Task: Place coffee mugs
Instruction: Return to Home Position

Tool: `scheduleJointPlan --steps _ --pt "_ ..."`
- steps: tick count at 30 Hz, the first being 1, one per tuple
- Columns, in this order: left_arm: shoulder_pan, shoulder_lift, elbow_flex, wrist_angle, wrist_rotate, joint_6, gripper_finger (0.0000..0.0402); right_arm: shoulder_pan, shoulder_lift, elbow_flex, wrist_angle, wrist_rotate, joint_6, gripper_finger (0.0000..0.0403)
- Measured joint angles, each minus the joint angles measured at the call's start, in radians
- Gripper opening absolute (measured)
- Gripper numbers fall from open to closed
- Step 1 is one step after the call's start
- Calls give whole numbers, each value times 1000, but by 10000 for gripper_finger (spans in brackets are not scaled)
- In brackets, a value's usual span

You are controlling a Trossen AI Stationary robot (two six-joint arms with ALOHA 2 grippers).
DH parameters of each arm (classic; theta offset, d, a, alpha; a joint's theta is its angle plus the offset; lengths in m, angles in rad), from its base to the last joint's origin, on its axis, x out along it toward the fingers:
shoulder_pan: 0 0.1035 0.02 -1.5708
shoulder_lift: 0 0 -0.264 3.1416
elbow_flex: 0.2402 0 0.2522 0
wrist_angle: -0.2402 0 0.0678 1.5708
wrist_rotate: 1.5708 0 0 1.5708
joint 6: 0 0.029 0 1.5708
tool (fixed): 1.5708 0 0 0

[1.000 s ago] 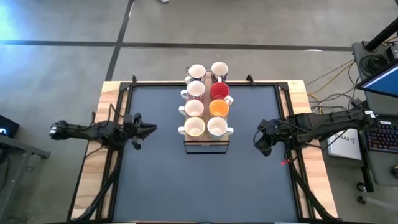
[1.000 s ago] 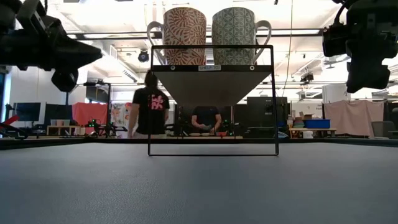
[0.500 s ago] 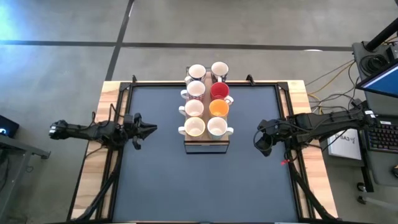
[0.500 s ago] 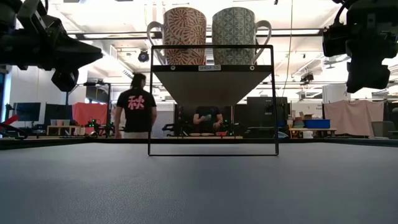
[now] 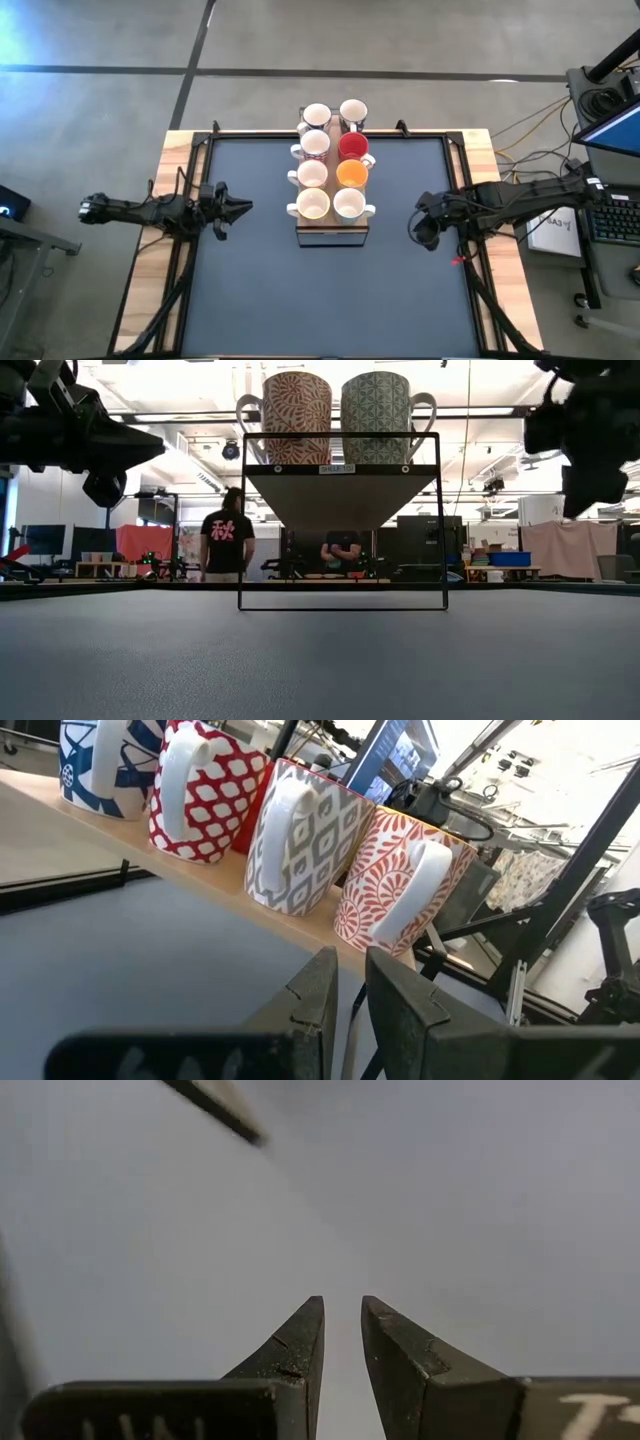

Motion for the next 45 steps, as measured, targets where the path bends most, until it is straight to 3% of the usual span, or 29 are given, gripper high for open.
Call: scheduleJointPlan --steps 8,15,19,27,36,42,45 --pt "0 1 1 0 0 0 39 0 -64 -17 -34 113 -65 61" --pt "0 1 1 0 0 0 39 0 -161 -58 64 232 -50 61" --pt "0 1 1 1 0 0 39 0 -227 -96 279 236 -66 61" --pt "0 8 1 1 0 0 39 0 -290 -199 767 258 -249 61" --pt "0 11 1 1 0 0 39 0 -319 -433 1341 260 -257 61" --pt "0 11 1 1 0 0 39 0 -338 -541 1494 260 -157 61" --pt "0 11 1 1 0 0 39 0 -380 -567 1482 262 -136 61"
